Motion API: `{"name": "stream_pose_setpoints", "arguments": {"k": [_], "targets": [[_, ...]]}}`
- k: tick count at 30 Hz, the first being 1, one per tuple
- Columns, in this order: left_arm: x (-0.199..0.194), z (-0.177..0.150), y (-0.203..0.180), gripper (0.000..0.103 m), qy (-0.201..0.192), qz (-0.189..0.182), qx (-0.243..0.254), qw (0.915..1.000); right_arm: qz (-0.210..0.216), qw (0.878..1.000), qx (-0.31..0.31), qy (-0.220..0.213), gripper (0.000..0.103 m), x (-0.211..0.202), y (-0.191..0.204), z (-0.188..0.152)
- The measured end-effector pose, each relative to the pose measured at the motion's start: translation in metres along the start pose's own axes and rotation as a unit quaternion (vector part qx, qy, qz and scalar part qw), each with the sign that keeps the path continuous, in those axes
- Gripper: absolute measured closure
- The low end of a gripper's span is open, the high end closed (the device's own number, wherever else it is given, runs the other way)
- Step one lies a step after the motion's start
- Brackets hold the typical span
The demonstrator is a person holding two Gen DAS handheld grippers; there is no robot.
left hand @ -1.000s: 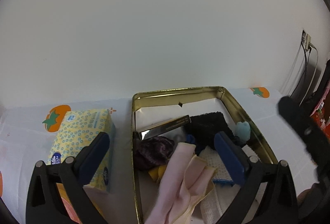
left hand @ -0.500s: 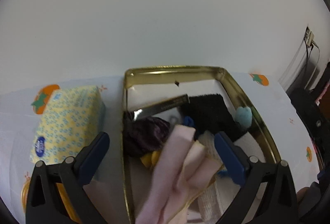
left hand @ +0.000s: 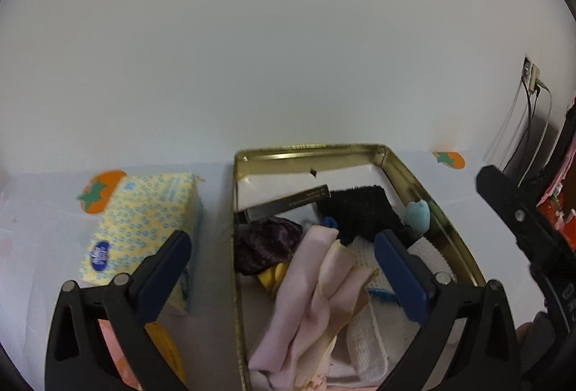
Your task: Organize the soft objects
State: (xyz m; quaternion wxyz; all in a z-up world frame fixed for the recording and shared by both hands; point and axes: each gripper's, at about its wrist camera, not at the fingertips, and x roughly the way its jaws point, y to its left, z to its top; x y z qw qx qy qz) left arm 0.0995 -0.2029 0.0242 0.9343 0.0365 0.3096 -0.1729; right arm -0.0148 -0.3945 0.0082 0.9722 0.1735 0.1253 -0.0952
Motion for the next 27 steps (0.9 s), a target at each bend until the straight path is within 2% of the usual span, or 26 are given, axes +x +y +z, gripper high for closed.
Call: {"name": "stream_pose_setpoints", "arguments": {"k": [2, 6, 9, 17, 23, 27], "targets": [[-0.010, -0.003, 0.001, 0.000, -0.022, 0.014, 0.002, 0.9997, -0.003, 1.000, -0.007, -0.002, 0.025, 0.000, 0.002, -0.002], [-0.025, -0.015, 0.004, 0.000, -0.068, 0.004, 0.006, 0.9976, -0.009, 1.000, -0.019, -0.007, 0.025, -0.001, 0.006, -0.006], [-0.034, -0.022, 0.002, 0.000, -0.110, 0.023, 0.027, 0.9933, -0.013, 0.999, -0.028, -0.014, 0.025, -0.002, 0.009, -0.009], [-0.054, -0.031, 0.007, 0.000, -0.174, 0.040, 0.029, 0.9834, -0.029, 0.996, -0.055, -0.059, 0.025, -0.018, 0.019, -0.015], [-0.050, -0.038, 0.007, 0.000, -0.185, 0.062, 0.035, 0.9802, -0.045, 0.994, -0.063, -0.074, 0.025, -0.029, 0.023, -0.021], [-0.050, -0.038, 0.012, 0.000, -0.187, 0.055, 0.026, 0.9805, -0.054, 0.992, -0.050, -0.100, 0.025, -0.044, 0.019, -0.023]]}}
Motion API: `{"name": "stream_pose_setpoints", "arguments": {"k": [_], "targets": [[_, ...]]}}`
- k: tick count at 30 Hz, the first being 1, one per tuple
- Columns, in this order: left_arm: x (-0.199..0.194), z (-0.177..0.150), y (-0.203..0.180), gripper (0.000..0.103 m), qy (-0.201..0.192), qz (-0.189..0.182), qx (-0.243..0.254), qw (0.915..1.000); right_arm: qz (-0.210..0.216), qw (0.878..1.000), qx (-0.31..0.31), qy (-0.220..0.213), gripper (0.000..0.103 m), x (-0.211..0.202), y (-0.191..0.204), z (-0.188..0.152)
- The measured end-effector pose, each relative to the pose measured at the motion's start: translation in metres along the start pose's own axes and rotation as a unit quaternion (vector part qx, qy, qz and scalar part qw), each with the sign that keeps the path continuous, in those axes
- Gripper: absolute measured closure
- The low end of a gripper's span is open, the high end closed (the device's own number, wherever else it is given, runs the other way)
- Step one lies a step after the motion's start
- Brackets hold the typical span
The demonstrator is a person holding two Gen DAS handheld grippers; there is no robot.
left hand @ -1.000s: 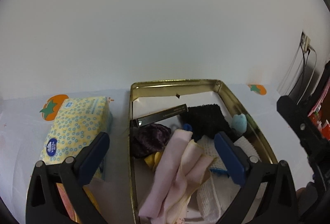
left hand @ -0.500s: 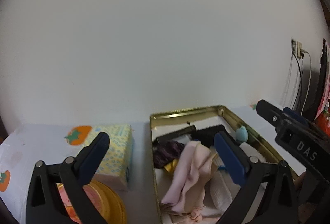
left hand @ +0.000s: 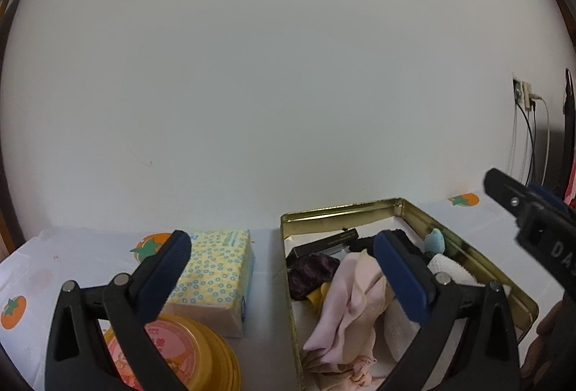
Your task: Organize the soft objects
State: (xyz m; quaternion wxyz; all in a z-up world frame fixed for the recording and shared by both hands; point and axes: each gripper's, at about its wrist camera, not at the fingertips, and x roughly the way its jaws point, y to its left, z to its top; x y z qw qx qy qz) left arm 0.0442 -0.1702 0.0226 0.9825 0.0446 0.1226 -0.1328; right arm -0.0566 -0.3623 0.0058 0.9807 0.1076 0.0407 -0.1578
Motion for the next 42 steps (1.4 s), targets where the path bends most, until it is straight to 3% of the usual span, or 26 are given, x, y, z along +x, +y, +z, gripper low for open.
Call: {"name": "stream_pose_setpoints", "arguments": {"k": [7, 12, 16, 42], "targets": [[-0.013, -0.001, 0.006, 0.000, -0.003, 0.012, -0.016, 0.9998, -0.010, 0.999, 0.000, -0.033, 0.024, -0.018, 0.001, 0.001], [-0.020, -0.001, 0.007, 0.000, -0.005, 0.033, -0.016, 0.9993, -0.016, 0.998, -0.012, -0.059, 0.018, -0.033, 0.007, 0.000], [-0.028, -0.002, 0.009, 0.000, -0.007, 0.034, -0.017, 0.9992, -0.012, 0.999, -0.018, -0.044, 0.018, -0.036, 0.010, -0.002], [-0.042, -0.002, 0.011, 0.000, -0.016, 0.038, -0.014, 0.9991, -0.027, 0.996, -0.021, -0.080, 0.015, -0.053, 0.012, -0.002]]}}
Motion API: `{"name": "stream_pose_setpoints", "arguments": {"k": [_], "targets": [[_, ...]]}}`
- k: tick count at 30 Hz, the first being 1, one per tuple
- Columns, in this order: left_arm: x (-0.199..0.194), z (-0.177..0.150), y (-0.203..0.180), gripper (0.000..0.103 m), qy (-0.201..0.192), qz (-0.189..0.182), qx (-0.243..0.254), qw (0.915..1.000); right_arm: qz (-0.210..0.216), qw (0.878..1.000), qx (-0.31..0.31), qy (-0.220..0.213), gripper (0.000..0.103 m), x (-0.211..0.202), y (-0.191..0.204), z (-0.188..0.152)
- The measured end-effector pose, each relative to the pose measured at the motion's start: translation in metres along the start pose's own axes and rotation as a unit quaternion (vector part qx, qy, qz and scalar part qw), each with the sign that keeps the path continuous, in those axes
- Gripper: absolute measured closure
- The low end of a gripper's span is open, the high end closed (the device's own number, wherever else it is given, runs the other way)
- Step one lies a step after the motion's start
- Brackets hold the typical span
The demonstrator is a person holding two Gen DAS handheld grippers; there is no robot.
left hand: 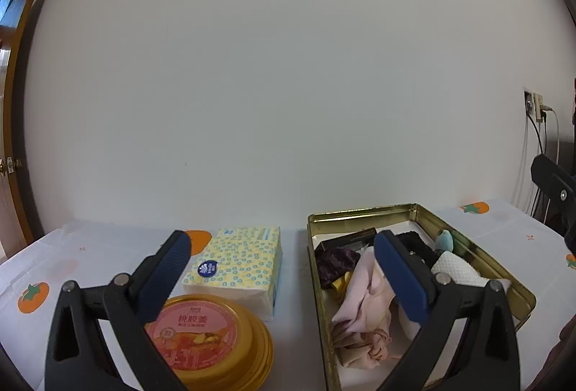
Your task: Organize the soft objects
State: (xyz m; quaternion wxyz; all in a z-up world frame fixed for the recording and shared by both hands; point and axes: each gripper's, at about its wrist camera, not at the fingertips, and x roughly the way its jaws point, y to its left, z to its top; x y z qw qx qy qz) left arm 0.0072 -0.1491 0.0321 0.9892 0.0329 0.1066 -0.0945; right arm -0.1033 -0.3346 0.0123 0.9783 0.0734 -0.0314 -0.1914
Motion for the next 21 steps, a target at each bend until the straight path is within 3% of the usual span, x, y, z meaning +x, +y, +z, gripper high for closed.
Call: {"name": "stream_pose_setpoints", "arguments": {"k": [21], "targets": [[-0.0026, 0.0001, -0.0002, 0.000, -0.003, 0.001, 0.009, 1.0000, -0.002, 1.000, -0.001, -0.003, 0.014, -0.0020, -0.0004, 0.0015]]}}
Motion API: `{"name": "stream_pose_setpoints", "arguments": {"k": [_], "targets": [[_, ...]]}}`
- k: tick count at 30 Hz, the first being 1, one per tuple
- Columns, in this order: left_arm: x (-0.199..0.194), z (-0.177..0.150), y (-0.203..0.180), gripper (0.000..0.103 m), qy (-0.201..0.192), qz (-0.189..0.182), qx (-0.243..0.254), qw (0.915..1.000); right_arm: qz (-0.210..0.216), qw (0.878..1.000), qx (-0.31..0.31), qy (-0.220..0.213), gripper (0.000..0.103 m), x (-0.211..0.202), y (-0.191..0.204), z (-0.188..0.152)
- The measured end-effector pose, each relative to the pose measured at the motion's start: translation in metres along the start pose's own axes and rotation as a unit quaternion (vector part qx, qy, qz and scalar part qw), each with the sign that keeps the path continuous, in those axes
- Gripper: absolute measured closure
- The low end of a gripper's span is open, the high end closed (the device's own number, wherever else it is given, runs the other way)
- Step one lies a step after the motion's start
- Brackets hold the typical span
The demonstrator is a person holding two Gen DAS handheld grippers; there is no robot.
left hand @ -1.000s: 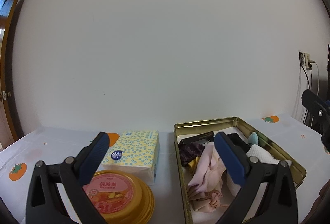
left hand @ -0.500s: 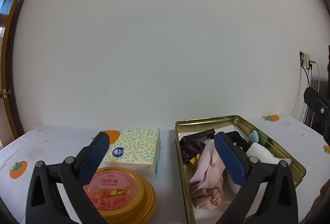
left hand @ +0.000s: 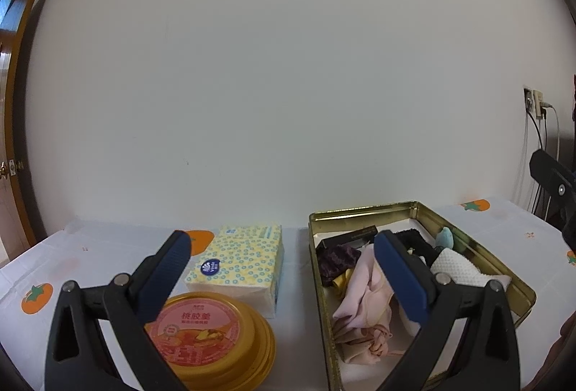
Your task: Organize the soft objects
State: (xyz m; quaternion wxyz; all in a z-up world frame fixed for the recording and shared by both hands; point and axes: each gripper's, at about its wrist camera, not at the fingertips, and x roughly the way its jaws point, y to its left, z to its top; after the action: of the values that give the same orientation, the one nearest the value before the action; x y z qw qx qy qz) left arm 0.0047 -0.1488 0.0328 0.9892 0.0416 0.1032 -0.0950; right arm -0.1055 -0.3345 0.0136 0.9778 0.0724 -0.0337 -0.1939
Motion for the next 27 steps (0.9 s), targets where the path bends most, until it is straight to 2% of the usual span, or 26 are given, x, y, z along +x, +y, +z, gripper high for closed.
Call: {"name": "stream_pose_setpoints", "arguments": {"k": [27], "targets": [[-0.0034, -0.0013, -0.0024, 0.000, -0.002, 0.004, 0.007, 1.0000, 0.004, 1.000, -0.002, -0.001, 0.014, 0.0002, -0.0022, 0.0010]]}}
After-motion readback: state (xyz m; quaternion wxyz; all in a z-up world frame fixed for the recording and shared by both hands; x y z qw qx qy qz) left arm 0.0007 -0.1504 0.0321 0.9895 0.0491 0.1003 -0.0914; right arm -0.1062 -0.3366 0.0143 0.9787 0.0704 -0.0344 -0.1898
